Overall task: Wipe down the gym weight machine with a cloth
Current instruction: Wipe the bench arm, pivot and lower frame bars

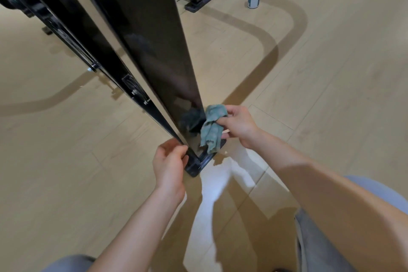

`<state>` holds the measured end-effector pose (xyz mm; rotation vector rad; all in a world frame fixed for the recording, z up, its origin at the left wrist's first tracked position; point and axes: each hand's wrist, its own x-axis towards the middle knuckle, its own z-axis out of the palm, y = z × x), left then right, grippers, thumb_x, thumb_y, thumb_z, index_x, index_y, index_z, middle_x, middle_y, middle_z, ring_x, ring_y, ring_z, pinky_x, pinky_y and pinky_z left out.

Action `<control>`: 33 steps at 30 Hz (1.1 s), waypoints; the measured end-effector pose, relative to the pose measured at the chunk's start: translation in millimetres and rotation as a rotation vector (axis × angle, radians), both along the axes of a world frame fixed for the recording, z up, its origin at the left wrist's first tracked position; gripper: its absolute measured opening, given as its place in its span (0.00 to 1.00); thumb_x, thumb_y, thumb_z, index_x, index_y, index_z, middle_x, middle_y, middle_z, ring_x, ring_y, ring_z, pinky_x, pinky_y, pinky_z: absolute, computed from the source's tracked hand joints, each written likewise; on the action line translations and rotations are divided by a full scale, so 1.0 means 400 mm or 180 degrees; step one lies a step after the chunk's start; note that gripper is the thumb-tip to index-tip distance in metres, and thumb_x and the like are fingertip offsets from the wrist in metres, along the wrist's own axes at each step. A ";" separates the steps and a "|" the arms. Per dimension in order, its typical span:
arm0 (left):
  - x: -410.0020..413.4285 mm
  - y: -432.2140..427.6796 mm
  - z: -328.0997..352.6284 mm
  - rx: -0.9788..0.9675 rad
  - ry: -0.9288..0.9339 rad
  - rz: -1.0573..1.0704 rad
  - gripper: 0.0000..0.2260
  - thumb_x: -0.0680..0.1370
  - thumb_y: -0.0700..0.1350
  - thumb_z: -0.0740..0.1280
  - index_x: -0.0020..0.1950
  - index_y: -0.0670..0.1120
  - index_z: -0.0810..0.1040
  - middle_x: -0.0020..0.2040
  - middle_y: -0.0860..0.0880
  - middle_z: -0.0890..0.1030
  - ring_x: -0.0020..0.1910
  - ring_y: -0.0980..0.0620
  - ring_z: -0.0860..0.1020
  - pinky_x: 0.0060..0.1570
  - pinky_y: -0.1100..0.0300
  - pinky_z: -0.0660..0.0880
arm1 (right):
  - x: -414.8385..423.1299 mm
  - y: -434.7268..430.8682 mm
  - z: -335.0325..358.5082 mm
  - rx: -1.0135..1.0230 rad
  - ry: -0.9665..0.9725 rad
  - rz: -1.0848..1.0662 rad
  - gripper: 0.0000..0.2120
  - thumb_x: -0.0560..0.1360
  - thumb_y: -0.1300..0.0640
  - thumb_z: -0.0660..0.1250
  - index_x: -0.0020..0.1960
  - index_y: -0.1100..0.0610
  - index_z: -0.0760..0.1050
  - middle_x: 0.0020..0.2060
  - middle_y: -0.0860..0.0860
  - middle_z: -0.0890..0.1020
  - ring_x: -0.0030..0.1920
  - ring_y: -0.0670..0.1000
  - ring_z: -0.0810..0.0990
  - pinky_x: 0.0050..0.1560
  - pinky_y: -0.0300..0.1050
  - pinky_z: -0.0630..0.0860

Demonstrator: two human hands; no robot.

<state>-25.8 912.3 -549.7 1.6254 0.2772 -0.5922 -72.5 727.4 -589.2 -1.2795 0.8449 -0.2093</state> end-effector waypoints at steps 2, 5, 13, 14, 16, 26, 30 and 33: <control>0.002 0.002 0.006 -0.0014 -0.0195 -0.0094 0.10 0.78 0.38 0.71 0.57 0.49 0.78 0.56 0.48 0.81 0.56 0.51 0.81 0.58 0.58 0.79 | -0.014 -0.047 0.002 0.0023 0.0385 -0.0319 0.09 0.78 0.68 0.64 0.53 0.58 0.80 0.40 0.56 0.83 0.30 0.50 0.82 0.29 0.43 0.80; -0.002 -0.005 0.015 -0.0062 -0.0383 -0.0259 0.14 0.78 0.41 0.72 0.61 0.52 0.77 0.55 0.55 0.80 0.55 0.57 0.79 0.56 0.62 0.77 | -0.024 -0.089 -0.018 0.0135 0.0618 -0.0713 0.11 0.79 0.65 0.60 0.51 0.54 0.78 0.39 0.56 0.80 0.31 0.52 0.78 0.29 0.44 0.79; 0.006 -0.016 0.021 -0.0322 -0.0414 -0.0078 0.09 0.78 0.43 0.74 0.57 0.50 0.81 0.47 0.60 0.86 0.49 0.61 0.84 0.59 0.59 0.79 | 0.012 -0.015 -0.032 0.1055 0.0030 0.0696 0.18 0.82 0.48 0.57 0.68 0.51 0.76 0.64 0.51 0.80 0.62 0.54 0.78 0.61 0.63 0.77; 0.008 -0.015 0.019 -0.0352 -0.0409 -0.0070 0.10 0.77 0.44 0.74 0.58 0.50 0.81 0.48 0.60 0.86 0.49 0.61 0.84 0.59 0.58 0.80 | 0.013 -0.014 -0.033 0.1110 -0.0050 0.0789 0.20 0.81 0.46 0.57 0.68 0.51 0.75 0.66 0.51 0.78 0.63 0.54 0.77 0.62 0.64 0.76; 0.012 -0.012 0.015 -0.0393 -0.0383 -0.0066 0.10 0.77 0.45 0.75 0.58 0.49 0.82 0.49 0.59 0.86 0.52 0.59 0.84 0.61 0.56 0.79 | 0.014 -0.022 -0.026 0.1154 -0.0226 0.0886 0.22 0.78 0.43 0.56 0.67 0.51 0.75 0.63 0.51 0.78 0.59 0.53 0.77 0.63 0.60 0.75; 0.019 -0.002 0.009 -0.0481 -0.0318 -0.0139 0.11 0.77 0.50 0.74 0.58 0.51 0.82 0.52 0.57 0.86 0.57 0.55 0.83 0.63 0.55 0.78 | 0.022 -0.019 -0.057 0.0549 -0.0596 0.0841 0.14 0.81 0.58 0.65 0.65 0.50 0.80 0.62 0.51 0.82 0.65 0.52 0.79 0.63 0.48 0.76; 0.019 0.001 0.008 -0.0490 -0.0323 -0.0213 0.10 0.77 0.51 0.73 0.58 0.54 0.82 0.52 0.59 0.86 0.58 0.54 0.83 0.61 0.56 0.79 | 0.016 -0.008 -0.123 0.0269 -0.0390 0.0870 0.18 0.77 0.64 0.70 0.63 0.48 0.80 0.62 0.55 0.81 0.63 0.53 0.80 0.55 0.42 0.78; 0.022 0.006 0.005 -0.0492 -0.0299 -0.0251 0.09 0.77 0.52 0.73 0.57 0.56 0.81 0.52 0.61 0.85 0.59 0.54 0.82 0.62 0.55 0.79 | 0.020 0.000 -0.174 -0.0011 -0.0187 0.0878 0.21 0.76 0.66 0.72 0.65 0.50 0.78 0.59 0.53 0.83 0.62 0.52 0.81 0.60 0.45 0.78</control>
